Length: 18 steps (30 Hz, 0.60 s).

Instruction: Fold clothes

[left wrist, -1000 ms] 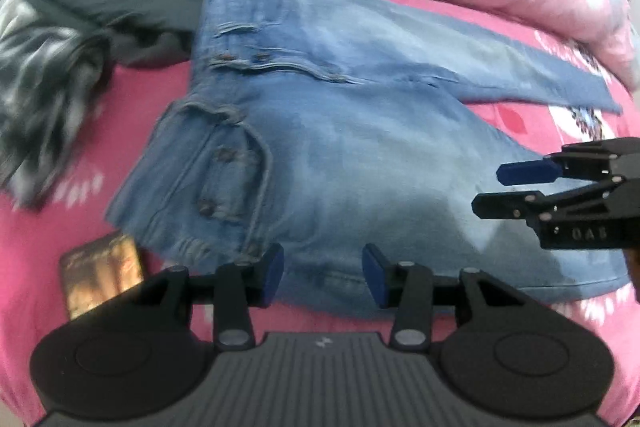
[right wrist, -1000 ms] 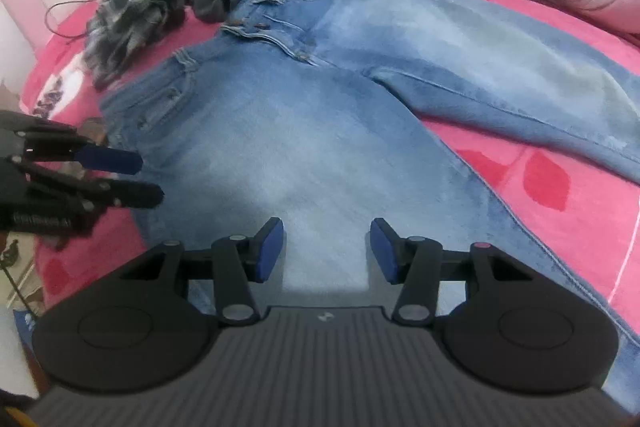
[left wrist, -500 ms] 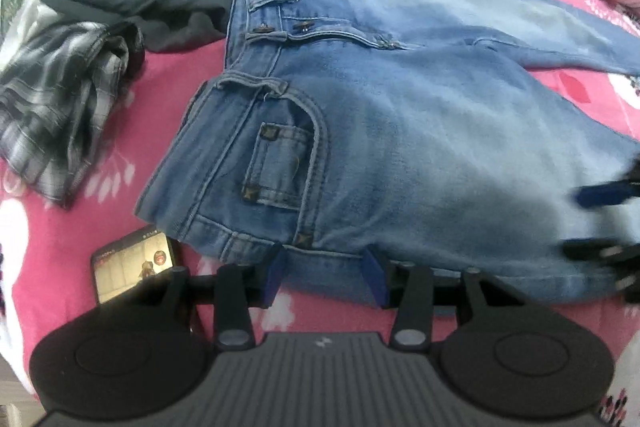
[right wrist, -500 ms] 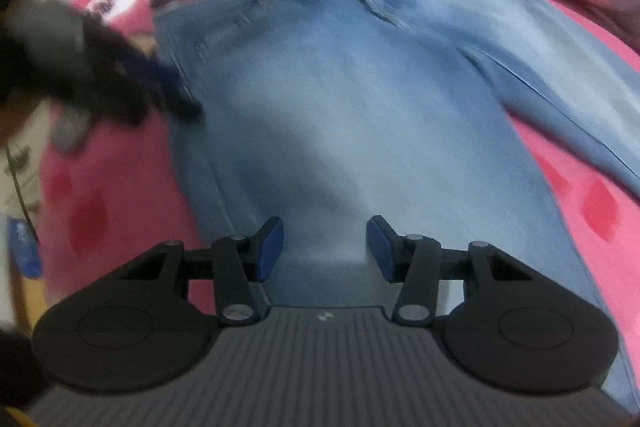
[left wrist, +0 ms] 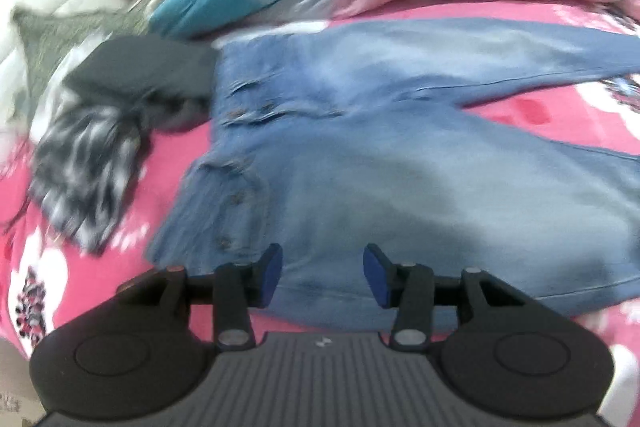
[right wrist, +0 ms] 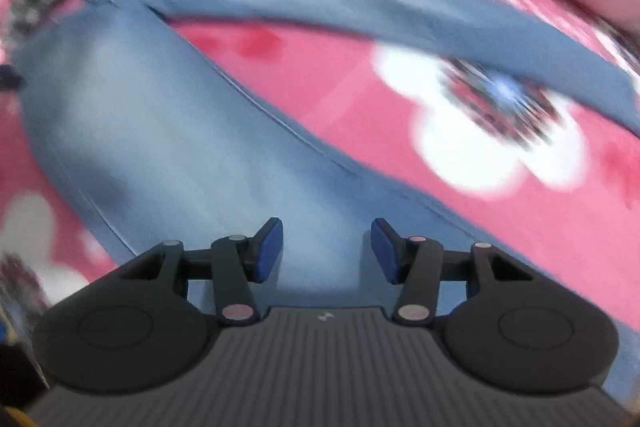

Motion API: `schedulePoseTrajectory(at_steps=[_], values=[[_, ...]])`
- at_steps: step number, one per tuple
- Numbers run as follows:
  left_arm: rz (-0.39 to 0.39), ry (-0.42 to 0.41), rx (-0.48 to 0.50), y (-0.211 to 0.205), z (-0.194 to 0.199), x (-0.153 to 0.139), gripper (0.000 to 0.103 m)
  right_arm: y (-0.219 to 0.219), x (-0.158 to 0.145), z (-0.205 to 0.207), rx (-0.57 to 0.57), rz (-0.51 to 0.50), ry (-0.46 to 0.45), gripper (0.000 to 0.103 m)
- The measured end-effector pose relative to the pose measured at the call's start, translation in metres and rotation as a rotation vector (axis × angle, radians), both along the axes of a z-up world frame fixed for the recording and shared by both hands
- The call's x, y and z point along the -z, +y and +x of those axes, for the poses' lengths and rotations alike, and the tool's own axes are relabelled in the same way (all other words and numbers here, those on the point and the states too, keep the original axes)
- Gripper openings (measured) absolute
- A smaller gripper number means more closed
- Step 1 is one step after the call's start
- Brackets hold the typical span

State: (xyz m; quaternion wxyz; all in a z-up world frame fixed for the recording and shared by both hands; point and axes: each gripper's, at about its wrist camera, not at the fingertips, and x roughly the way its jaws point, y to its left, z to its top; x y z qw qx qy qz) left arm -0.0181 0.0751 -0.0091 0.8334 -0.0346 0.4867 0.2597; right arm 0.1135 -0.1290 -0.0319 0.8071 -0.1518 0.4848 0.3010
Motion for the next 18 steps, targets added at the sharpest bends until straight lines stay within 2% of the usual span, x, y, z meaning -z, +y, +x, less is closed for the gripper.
schedulePoseTrajectory(at_steps=[4, 7, 9, 12, 14, 18], values=[[-0.033, 0.013, 0.061, -0.029, 0.029, 0.019, 0.049, 0.064, 0.025, -0.011, -0.155, 0.087, 0.001, 0.047], [-0.062, 0.03, 0.095, -0.046, 0.052, 0.037, 0.049, 0.064, 0.042, -0.02, -0.174, 0.071, -0.006, 0.047], [-0.075, 0.044, 0.081, -0.047, 0.059, 0.046, 0.049, 0.034, 0.041, -0.022, -0.131, 0.054, -0.01, 0.047], [-0.104, 0.052, 0.03, -0.042, 0.065, 0.054, 0.049, -0.048, 0.033, -0.018, -0.017, -0.012, -0.021, 0.046], [-0.11, 0.057, 0.014, -0.041, 0.066, 0.055, 0.05, -0.106, 0.029, -0.007, 0.12, -0.068, -0.01, 0.053], [-0.105, 0.074, 0.001, -0.042, 0.068, 0.055, 0.051, -0.215, 0.023, 0.017, 0.452, -0.148, -0.015, 0.052]])
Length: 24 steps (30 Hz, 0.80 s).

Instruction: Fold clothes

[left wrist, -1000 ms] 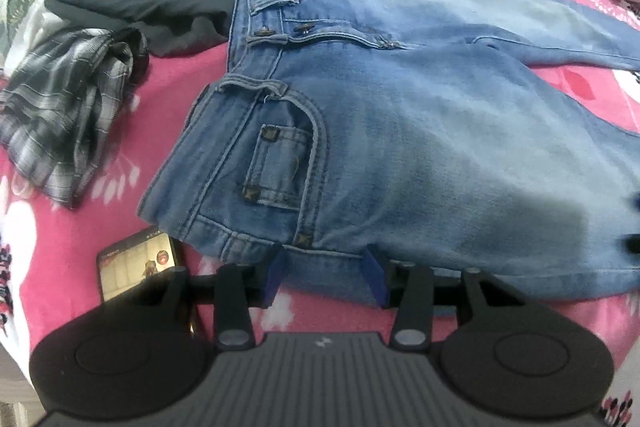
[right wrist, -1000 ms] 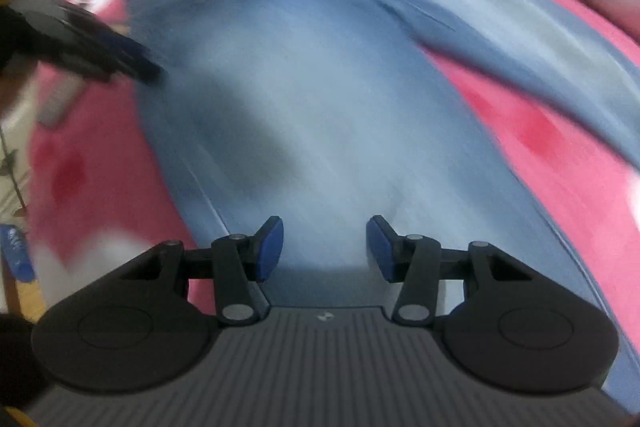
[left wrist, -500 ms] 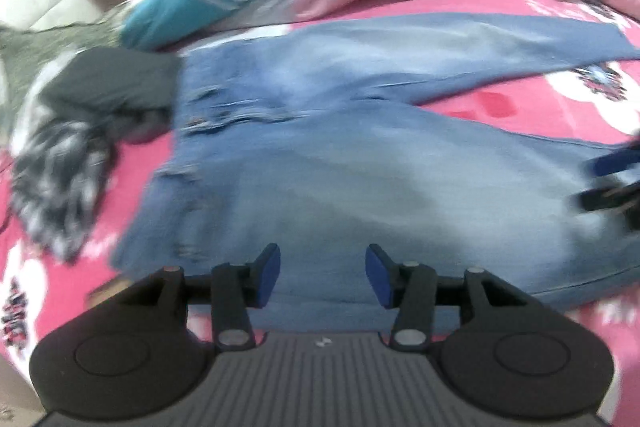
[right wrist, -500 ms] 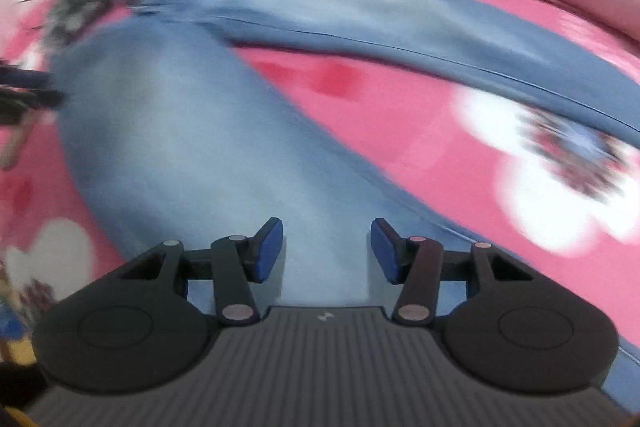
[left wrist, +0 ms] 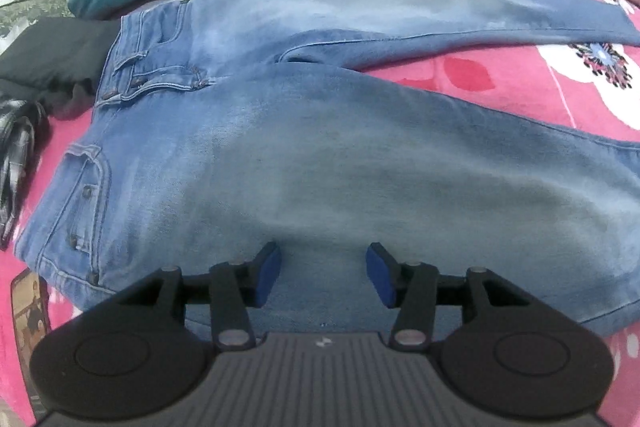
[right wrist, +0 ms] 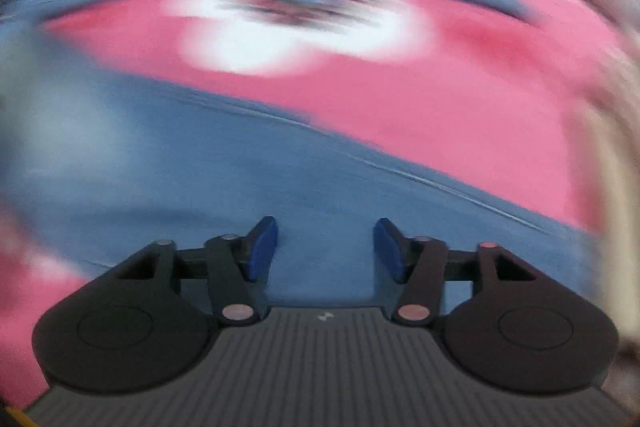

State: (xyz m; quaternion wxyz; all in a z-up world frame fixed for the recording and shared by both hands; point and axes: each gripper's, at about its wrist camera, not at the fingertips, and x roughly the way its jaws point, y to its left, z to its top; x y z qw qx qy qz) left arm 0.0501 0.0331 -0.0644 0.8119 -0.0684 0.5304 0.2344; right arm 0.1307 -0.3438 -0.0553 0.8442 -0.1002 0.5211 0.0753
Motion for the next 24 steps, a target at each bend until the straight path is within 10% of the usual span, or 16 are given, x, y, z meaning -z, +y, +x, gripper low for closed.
schedulePoseTrajectory(at_steps=[3, 10, 18, 24], values=[[0.007, 0.015, -0.011, -0.001, 0.004, 0.0, 0.052, -0.046, -0.001, 0.003, 0.206, 0.018, 0.003, 0.047], [0.05, 0.067, -0.017, -0.006, 0.016, 0.001, 0.056, 0.001, -0.012, 0.004, -0.044, 0.269, -0.068, 0.047], [0.064, 0.092, -0.032, -0.001, 0.021, 0.002, 0.069, -0.107, 0.011, 0.013, 0.211, -0.051, -0.071, 0.039], [0.111, 0.091, -0.023, -0.006, 0.022, 0.003, 0.074, -0.071, -0.013, 0.012, 0.076, 0.034, -0.085, 0.033]])
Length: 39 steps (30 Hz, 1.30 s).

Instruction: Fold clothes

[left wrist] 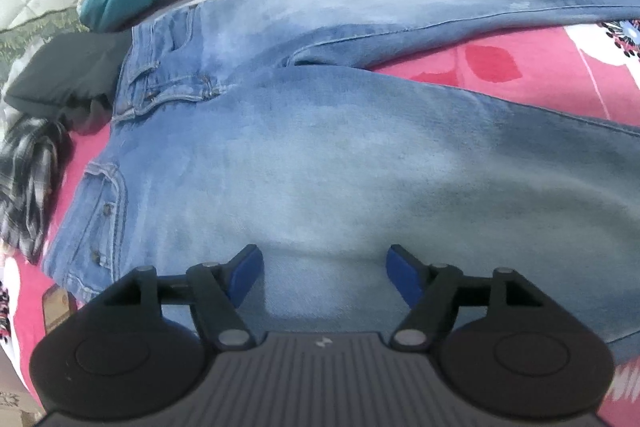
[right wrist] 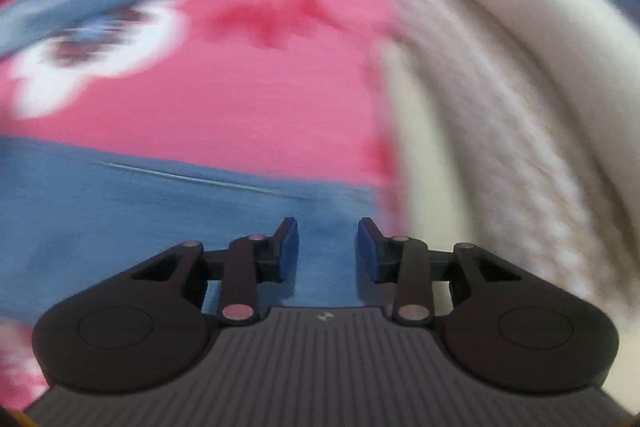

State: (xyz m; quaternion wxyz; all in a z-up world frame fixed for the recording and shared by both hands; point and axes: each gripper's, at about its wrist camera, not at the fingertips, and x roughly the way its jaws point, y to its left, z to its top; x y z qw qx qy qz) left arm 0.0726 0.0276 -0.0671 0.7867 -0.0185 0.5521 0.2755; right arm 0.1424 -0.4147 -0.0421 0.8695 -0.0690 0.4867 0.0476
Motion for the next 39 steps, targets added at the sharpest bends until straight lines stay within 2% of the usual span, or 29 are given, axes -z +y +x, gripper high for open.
schedulePoseTrajectory(at_steps=[4, 9, 11, 12, 16, 18, 20, 25, 27, 28, 31, 34, 35, 38, 39], values=[[0.038, 0.004, 0.017, -0.004, 0.001, 0.001, 0.074, 0.052, 0.011, 0.014, -0.148, 0.184, 0.019, 0.032], [0.025, 0.008, 0.03, 0.0, 0.002, 0.001, 0.075, 0.02, 0.028, 0.04, 0.004, 0.098, 0.029, 0.032], [0.012, 0.002, 0.024, 0.003, 0.003, 0.001, 0.076, -0.011, 0.023, 0.044, 0.136, -0.046, 0.025, 0.033], [0.005, -0.002, 0.019, 0.004, 0.003, 0.001, 0.077, -0.024, 0.017, 0.043, 0.182, -0.079, 0.027, 0.034], [-0.005, -0.012, 0.007, 0.006, 0.002, 0.001, 0.078, 0.009, -0.013, 0.024, 0.026, 0.0, -0.02, 0.034], [-0.004, -0.012, 0.005, 0.006, 0.002, 0.001, 0.078, 0.059, -0.015, 0.019, -0.164, 0.101, -0.035, 0.034], [-0.004, -0.004, 0.008, 0.006, 0.003, 0.0, 0.079, 0.12, -0.007, 0.017, -0.358, 0.234, -0.036, 0.033], [-0.025, -0.017, 0.014, 0.012, 0.0, -0.001, 0.079, 0.185, 0.013, -0.001, -0.629, 0.284, 0.047, 0.033], [-0.036, -0.032, 0.017, 0.015, -0.002, 0.0, 0.08, 0.165, 0.025, -0.02, -0.612, 0.244, 0.129, 0.033], [-0.042, -0.04, 0.018, 0.016, -0.004, 0.0, 0.081, 0.146, 0.023, -0.033, -0.598, 0.256, 0.134, 0.033], [-0.05, -0.053, 0.026, 0.018, -0.006, 0.001, 0.081, 0.117, 0.01, -0.057, -0.588, 0.155, 0.218, 0.033], [-0.049, -0.055, 0.034, 0.018, -0.006, 0.001, 0.081, 0.123, -0.003, -0.052, -0.514, 0.182, 0.209, 0.033], [-0.049, -0.053, 0.036, 0.018, -0.006, 0.001, 0.081, 0.13, -0.007, -0.046, -0.493, 0.203, 0.177, 0.033], [-0.06, -0.038, 0.04, 0.02, -0.005, 0.0, 0.081, 0.163, 0.006, -0.015, -0.466, 0.2, 0.117, 0.034], [-0.073, -0.029, 0.036, 0.022, -0.004, 0.0, 0.081, 0.167, 0.017, -0.01, -0.443, 0.165, 0.139, 0.034]])
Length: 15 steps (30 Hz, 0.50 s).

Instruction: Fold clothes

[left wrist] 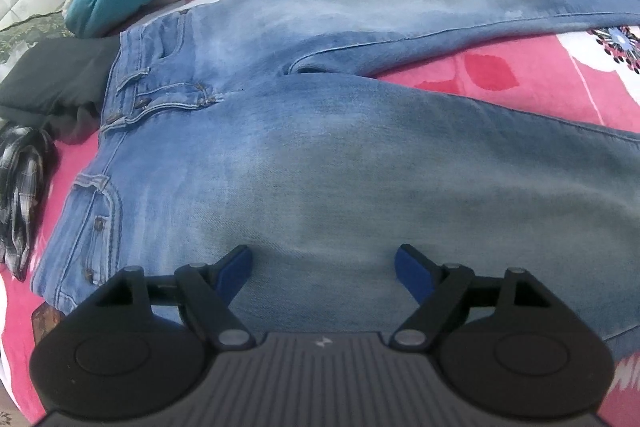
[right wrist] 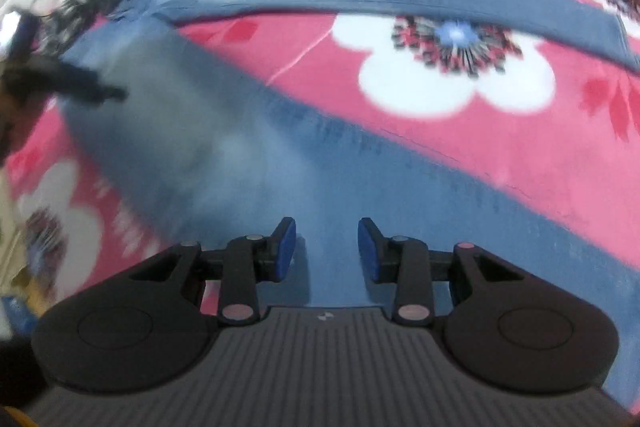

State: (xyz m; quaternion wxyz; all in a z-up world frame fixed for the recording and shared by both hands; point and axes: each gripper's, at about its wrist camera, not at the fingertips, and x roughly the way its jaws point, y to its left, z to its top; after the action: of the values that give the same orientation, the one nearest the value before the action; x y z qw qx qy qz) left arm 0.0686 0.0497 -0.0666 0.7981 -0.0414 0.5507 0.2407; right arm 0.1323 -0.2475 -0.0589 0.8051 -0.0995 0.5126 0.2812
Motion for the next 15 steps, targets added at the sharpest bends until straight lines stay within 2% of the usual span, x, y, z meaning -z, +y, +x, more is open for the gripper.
schedulePoseTrajectory(at_steps=[2, 3, 8, 12, 15], values=[[-0.031, 0.025, -0.011, 0.005, 0.002, -0.001, 0.082, -0.003, 0.015, -0.004, 0.037, -0.05, 0.011, 0.034], [-0.057, 0.05, -0.025, 0.009, 0.005, -0.001, 0.084, -0.011, 0.013, -0.014, 0.055, -0.041, -0.001, 0.036], [-0.159, 0.141, -0.101, 0.025, 0.021, 0.0, 0.091, -0.039, -0.004, -0.043, 0.152, -0.109, 0.096, 0.037], [-0.223, 0.154, -0.148, 0.036, 0.028, 0.002, 0.102, -0.029, -0.012, -0.028, 0.253, -0.072, 0.108, 0.039], [-0.233, 0.159, -0.145, 0.039, 0.028, 0.005, 0.103, -0.011, -0.006, -0.022, 0.264, -0.057, 0.105, 0.039]])
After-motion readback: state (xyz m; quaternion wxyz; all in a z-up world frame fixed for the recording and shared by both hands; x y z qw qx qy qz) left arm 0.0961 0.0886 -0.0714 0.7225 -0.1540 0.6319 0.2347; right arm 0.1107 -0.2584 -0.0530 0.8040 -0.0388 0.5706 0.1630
